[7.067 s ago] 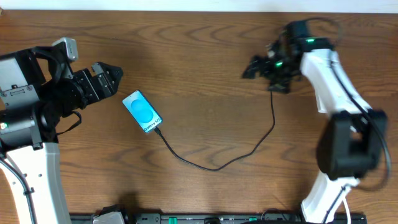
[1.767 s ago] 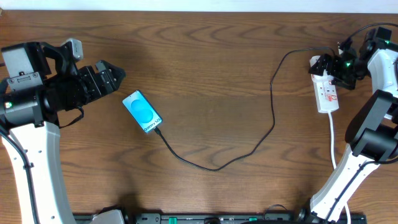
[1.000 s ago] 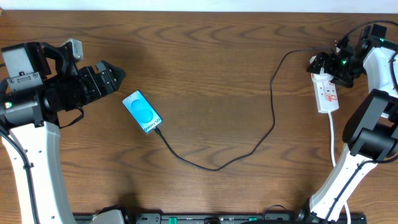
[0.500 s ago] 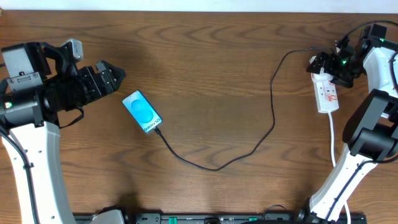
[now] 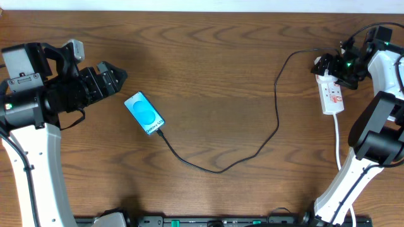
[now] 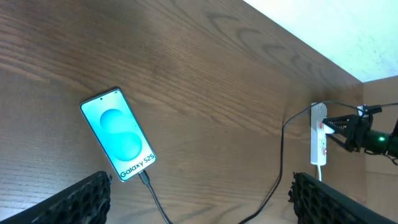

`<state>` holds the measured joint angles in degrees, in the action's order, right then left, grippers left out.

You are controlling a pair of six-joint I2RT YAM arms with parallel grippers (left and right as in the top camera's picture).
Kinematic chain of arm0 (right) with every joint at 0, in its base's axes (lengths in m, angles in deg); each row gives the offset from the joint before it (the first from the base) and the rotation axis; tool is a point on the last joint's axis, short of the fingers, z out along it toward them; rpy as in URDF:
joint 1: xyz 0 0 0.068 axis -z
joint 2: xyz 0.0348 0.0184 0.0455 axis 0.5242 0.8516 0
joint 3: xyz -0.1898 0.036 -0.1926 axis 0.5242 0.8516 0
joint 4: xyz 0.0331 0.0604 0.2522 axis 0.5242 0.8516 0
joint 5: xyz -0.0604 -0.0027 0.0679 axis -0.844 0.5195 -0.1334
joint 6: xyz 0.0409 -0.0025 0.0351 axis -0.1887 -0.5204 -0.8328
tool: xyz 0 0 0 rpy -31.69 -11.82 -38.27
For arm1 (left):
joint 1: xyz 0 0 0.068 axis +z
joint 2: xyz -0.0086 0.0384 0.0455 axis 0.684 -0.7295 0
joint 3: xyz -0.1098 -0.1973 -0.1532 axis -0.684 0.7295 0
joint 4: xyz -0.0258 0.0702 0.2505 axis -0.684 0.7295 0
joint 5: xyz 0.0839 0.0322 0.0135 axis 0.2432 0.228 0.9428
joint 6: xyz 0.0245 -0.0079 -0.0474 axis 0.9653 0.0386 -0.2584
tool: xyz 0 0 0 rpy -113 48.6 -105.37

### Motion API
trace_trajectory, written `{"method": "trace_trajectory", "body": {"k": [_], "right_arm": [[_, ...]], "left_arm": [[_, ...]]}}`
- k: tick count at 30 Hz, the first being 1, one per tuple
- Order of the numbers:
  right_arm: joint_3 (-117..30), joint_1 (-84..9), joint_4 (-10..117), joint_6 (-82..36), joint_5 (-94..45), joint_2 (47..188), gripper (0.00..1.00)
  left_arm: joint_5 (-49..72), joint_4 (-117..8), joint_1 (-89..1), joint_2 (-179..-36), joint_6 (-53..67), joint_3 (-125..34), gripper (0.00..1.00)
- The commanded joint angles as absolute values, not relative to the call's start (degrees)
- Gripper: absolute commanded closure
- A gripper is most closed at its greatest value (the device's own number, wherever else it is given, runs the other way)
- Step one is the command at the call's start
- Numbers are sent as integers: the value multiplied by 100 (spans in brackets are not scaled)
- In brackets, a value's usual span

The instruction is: Plug charger to phone and switch on socket

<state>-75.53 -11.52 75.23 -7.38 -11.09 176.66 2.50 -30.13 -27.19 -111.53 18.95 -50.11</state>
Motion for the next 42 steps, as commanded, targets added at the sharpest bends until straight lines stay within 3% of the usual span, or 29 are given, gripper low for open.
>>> {"method": "trace_trajectory", "body": {"k": [1,16,22,32,42], "right_arm": [[-7249,-1558,7669,-952,-234,17922,1],[-7959,-1025,7969,-1462,-1603,17659,1],[-8892,-937,9158,-1462,-2413,16932,1],[-9142,-1276,10891,-1652,-2481,15078,1],[-9139,-1591,11357,-1652,-2479,13797,1]], "left_arm": [[278,-2996,-2721,-11186,1893,-5086,8],[278,-2998,-2721,-11186,1893,-5086,8],[278,-2998,-2721,-11186,1889,-5086,8],[278,-2996,-2721,-11186,1891,-5086,8],[278,-2996,-2721,-11186,1891,-5086,8]]}}
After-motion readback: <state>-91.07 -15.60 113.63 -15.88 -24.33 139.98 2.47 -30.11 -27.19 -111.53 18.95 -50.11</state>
